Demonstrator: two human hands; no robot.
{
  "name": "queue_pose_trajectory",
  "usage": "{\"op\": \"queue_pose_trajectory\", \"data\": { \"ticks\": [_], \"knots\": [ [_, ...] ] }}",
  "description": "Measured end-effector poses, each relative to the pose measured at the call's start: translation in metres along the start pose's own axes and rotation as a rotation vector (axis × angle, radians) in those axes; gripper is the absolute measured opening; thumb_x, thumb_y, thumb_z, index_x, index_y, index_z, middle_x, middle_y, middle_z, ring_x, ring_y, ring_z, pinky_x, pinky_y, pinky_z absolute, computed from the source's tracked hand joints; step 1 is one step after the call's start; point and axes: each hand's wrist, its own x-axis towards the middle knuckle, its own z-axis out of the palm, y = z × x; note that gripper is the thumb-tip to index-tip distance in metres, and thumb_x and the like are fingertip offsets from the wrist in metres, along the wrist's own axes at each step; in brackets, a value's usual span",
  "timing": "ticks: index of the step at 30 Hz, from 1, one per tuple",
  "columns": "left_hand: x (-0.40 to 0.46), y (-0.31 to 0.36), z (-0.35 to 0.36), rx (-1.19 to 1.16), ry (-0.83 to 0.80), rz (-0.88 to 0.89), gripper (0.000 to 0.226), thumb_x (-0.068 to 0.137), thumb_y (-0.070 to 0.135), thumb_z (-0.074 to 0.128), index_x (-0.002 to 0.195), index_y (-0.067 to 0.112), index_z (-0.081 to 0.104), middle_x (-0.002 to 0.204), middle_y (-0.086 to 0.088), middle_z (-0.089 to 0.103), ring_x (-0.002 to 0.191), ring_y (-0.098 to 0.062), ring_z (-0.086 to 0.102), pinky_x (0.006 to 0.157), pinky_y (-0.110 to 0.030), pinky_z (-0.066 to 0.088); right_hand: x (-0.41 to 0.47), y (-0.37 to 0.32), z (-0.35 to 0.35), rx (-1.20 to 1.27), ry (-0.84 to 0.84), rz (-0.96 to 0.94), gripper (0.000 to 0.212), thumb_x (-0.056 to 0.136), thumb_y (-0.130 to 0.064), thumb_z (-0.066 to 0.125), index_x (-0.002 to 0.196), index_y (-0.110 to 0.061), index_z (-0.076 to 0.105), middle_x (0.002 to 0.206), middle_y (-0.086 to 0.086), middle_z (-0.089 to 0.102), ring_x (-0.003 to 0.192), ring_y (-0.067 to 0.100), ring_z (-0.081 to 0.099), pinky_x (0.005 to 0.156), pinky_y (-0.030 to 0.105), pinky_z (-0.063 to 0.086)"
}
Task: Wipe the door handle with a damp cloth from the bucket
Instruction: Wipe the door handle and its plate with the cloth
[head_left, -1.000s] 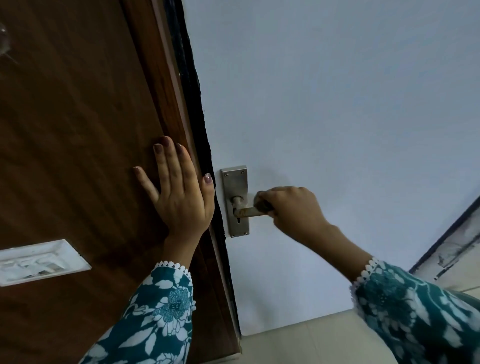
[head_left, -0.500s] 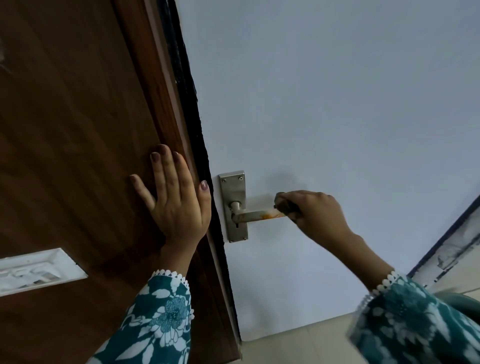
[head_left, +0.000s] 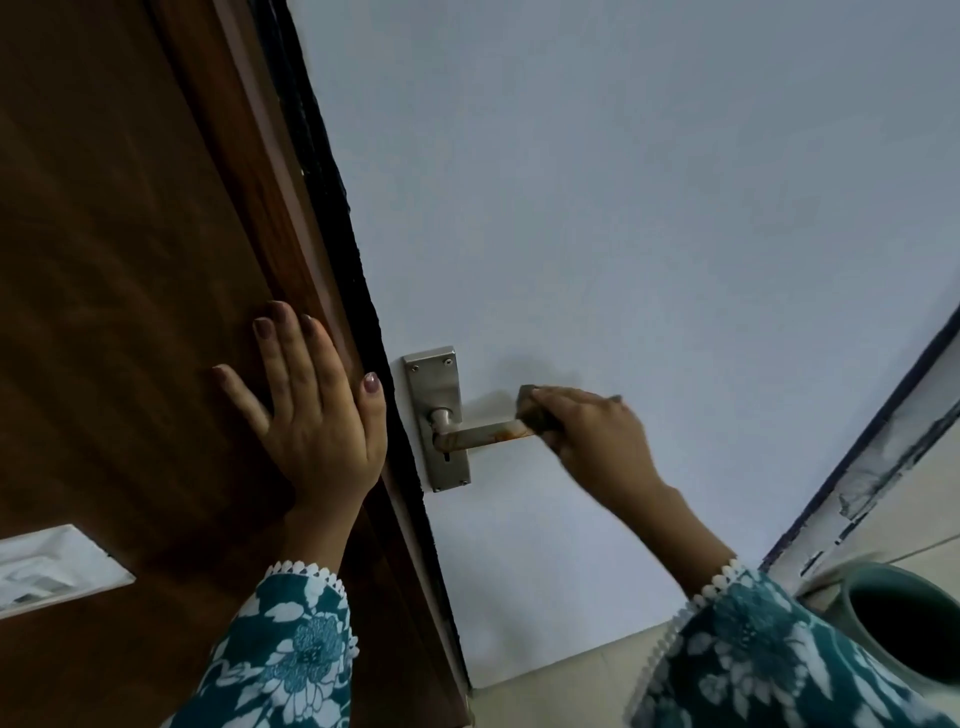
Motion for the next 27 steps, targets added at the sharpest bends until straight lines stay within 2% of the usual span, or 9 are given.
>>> {"op": "queue_pose_trajectory", "data": {
  "ticks": [2, 5, 7, 10, 13, 17, 22, 24, 27],
  "knots": [
    [0.001, 0.001, 0.000, 0.006, 0.006, 0.001, 0.059, 0.100, 0.030, 0.030, 0.150, 0.003, 0.010, 0.147, -0.026, 0.032, 0.148, -0.021, 0.002, 0.116, -0.049, -0.004, -0.001, 0.007, -0.003, 0.012, -0.029, 0.067, 0.025, 0.073, -0.006, 0.067, 0.093, -0.022, 0.066, 0.085, -0.007, 0.071, 0.072, 0.022, 0.066, 0.066, 0.035, 0.050],
    [0.001, 0.001, 0.000, 0.011, 0.002, 0.001, 0.059, 0.100, 0.030, 0.029, 0.150, 0.003, 0.011, 0.147, -0.026, 0.032, 0.148, -0.020, 0.002, 0.116, -0.049, -0.005, 0.003, -0.017, 0.006, -0.062, 0.035, -0.034, 0.034, 0.060, -0.004, 0.074, 0.087, -0.024, 0.067, 0.084, -0.009, 0.072, 0.072, 0.018, 0.067, 0.067, 0.033, 0.043],
    [0.001, 0.002, -0.001, 0.010, -0.004, 0.000, 0.058, 0.101, 0.030, 0.028, 0.150, 0.004, 0.011, 0.147, -0.026, 0.032, 0.148, -0.020, 0.002, 0.116, -0.049, -0.005, 0.006, -0.041, 0.016, -0.070, 0.045, -0.118, 0.035, 0.055, -0.004, 0.067, 0.084, -0.023, 0.067, 0.084, -0.008, 0.073, 0.075, 0.018, 0.068, 0.071, 0.035, 0.042],
    [0.001, 0.001, -0.002, 0.004, -0.010, 0.012, 0.059, 0.100, 0.029, 0.029, 0.150, 0.003, 0.010, 0.147, -0.027, 0.032, 0.148, -0.020, 0.002, 0.116, -0.049, -0.005, 0.007, -0.048, 0.021, -0.001, 0.072, -0.188, 0.038, 0.055, -0.002, 0.069, 0.091, -0.015, 0.072, 0.092, -0.002, 0.075, 0.084, 0.021, 0.070, 0.075, 0.035, 0.048],
    [-0.001, 0.000, -0.002, 0.000, -0.014, 0.022, 0.059, 0.100, 0.028, 0.029, 0.150, 0.004, 0.008, 0.150, -0.024, 0.027, 0.148, -0.021, 0.002, 0.116, -0.049, -0.005, -0.004, -0.018, 0.015, 0.034, 0.082, -0.095, 0.048, 0.057, 0.000, 0.078, 0.102, -0.016, 0.070, 0.102, 0.000, 0.074, 0.092, 0.022, 0.069, 0.078, 0.042, 0.052],
    [-0.002, 0.001, 0.001, 0.034, 0.006, 0.021, 0.058, 0.100, 0.029, 0.028, 0.149, 0.001, 0.012, 0.149, -0.024, 0.027, 0.148, -0.023, 0.003, 0.116, -0.050, -0.004, -0.010, 0.013, -0.002, 0.261, -0.002, 0.201, 0.038, 0.075, -0.002, 0.067, 0.110, -0.018, 0.066, 0.092, 0.001, 0.072, 0.070, 0.027, 0.066, 0.065, 0.038, 0.055],
    [0.000, 0.000, -0.001, 0.029, 0.005, 0.015, 0.060, 0.100, 0.030, 0.028, 0.149, 0.001, 0.010, 0.149, -0.024, 0.026, 0.148, -0.022, 0.002, 0.116, -0.050, -0.004, -0.001, -0.031, 0.013, 0.052, 0.105, -0.036, 0.040, 0.054, 0.003, 0.074, 0.088, -0.018, 0.069, 0.087, -0.004, 0.074, 0.081, 0.021, 0.069, 0.073, 0.036, 0.048],
    [-0.002, -0.001, -0.002, 0.021, -0.006, 0.025, 0.060, 0.100, 0.030, 0.029, 0.149, 0.002, 0.010, 0.149, -0.024, 0.027, 0.148, -0.022, 0.002, 0.116, -0.050, -0.003, -0.002, -0.038, 0.020, 0.067, 0.117, -0.075, 0.044, 0.052, 0.005, 0.074, 0.091, -0.015, 0.070, 0.091, -0.001, 0.074, 0.086, 0.023, 0.069, 0.075, 0.036, 0.050],
    [-0.009, -0.007, -0.002, 0.018, -0.046, 0.053, 0.060, 0.101, 0.031, 0.029, 0.150, 0.003, 0.010, 0.151, -0.019, 0.024, 0.148, -0.021, 0.001, 0.116, -0.051, -0.003, -0.006, -0.013, 0.018, 0.099, 0.134, -0.003, 0.046, 0.062, 0.001, 0.076, 0.105, -0.013, 0.069, 0.103, 0.002, 0.073, 0.091, 0.025, 0.069, 0.078, 0.037, 0.053]
  ]
}}
